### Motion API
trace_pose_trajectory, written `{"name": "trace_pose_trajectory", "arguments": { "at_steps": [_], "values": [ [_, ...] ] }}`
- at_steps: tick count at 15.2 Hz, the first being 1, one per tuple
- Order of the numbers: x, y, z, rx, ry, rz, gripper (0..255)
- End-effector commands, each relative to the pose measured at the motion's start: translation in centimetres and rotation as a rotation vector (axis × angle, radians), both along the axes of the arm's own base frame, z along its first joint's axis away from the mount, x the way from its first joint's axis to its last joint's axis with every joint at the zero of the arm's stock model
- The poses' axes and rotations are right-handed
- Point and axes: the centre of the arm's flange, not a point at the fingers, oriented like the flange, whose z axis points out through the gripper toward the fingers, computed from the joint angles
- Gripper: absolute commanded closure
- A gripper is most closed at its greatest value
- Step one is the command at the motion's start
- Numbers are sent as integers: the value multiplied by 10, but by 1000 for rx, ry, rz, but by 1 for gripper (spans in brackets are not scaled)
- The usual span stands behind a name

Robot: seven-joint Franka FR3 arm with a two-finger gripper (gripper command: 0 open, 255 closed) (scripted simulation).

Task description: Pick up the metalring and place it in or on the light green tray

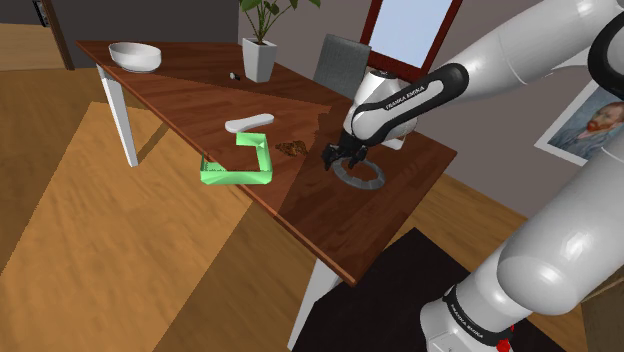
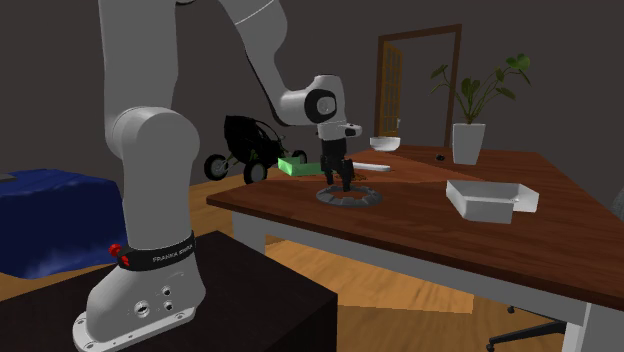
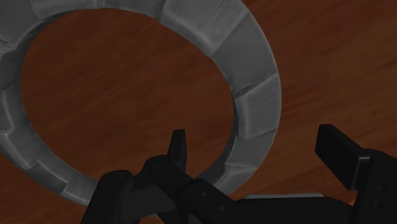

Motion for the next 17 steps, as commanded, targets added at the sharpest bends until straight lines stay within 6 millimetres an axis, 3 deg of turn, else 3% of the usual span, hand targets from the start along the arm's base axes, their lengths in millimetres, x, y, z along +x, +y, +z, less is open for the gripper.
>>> {"name": "trace_pose_trajectory", "arguments": {
  "at_steps": [1,10,17],
  "values": [
    [0,0,0,0,0,0,255],
    [0,0,0,0,0,0,255],
    [0,0,37,0,0,0,255]
  ]
}}
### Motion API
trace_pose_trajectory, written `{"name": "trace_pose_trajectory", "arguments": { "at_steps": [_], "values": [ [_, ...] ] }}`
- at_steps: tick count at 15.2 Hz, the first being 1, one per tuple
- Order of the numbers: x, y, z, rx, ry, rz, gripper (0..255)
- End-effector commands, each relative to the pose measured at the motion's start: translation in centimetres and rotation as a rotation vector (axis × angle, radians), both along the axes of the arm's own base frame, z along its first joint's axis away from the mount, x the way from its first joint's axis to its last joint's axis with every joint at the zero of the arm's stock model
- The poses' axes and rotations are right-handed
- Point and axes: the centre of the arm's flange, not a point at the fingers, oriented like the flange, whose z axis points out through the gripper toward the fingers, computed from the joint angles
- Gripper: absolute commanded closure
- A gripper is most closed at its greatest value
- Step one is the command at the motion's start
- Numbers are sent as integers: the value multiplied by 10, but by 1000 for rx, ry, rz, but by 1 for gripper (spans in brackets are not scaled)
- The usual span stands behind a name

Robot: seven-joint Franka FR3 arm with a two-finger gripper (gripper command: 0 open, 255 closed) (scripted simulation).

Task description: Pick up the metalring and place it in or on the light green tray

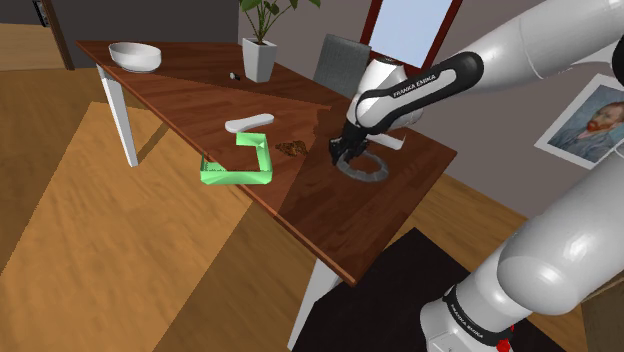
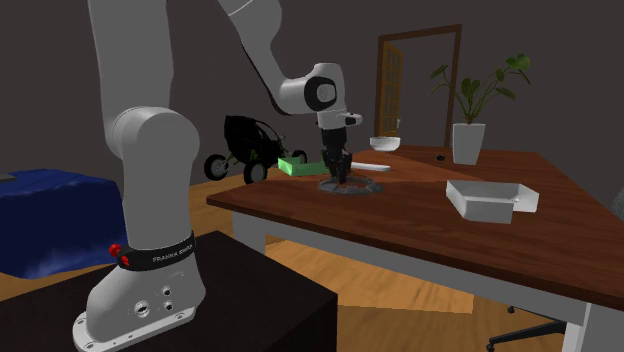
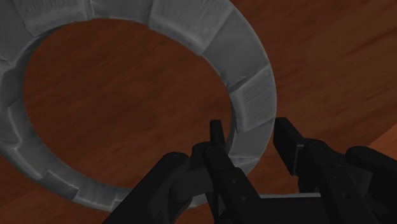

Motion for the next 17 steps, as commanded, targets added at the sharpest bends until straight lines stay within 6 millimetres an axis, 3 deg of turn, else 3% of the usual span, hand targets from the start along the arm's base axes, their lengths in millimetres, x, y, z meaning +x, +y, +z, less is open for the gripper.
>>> {"name": "trace_pose_trajectory", "arguments": {
  "at_steps": [1,16,17],
  "values": [
    [1,0,10,0,0,0,255],
    [1,0,89,0,0,0,255],
    [7,11,89,0,0,0,255]
  ]
}}
